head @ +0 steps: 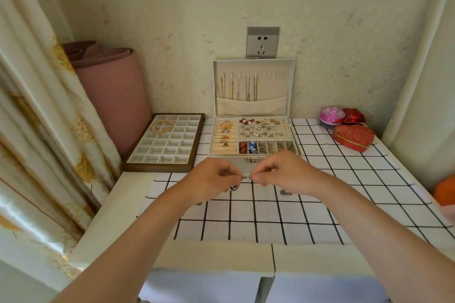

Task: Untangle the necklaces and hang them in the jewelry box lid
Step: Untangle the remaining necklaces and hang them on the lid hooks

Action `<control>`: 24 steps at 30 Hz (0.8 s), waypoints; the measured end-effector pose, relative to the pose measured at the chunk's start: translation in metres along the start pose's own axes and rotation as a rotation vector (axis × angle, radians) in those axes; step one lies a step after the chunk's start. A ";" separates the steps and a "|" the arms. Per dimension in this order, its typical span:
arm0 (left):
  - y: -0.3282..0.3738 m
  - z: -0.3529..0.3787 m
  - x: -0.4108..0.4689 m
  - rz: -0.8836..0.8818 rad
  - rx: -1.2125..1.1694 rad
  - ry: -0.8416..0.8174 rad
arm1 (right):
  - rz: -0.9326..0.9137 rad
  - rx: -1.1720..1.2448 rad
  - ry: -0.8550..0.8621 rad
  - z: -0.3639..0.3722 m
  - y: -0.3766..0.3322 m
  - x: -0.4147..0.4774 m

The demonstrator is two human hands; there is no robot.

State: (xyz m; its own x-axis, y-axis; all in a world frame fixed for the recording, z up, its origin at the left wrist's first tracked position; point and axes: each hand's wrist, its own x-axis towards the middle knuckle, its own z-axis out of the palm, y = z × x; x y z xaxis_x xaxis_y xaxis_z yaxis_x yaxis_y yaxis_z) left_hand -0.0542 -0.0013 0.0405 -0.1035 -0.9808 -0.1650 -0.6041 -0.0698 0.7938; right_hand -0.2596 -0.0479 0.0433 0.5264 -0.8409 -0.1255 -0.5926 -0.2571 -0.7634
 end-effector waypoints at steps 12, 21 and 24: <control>-0.001 0.000 -0.004 0.128 0.242 0.028 | 0.043 0.063 0.004 0.001 0.001 -0.003; -0.011 -0.009 -0.006 0.001 0.522 -0.056 | 0.062 0.491 0.015 -0.022 -0.001 -0.013; -0.014 -0.013 -0.007 -0.109 0.725 -0.042 | 0.084 0.623 0.008 -0.029 0.005 -0.013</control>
State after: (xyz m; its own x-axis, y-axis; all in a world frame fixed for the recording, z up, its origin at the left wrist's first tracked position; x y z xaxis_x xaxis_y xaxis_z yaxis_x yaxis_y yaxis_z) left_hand -0.0350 0.0038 0.0381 -0.0346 -0.9665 -0.2544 -0.9822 -0.0142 0.1875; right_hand -0.2872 -0.0522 0.0598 0.4871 -0.8506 -0.1981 -0.1640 0.1336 -0.9774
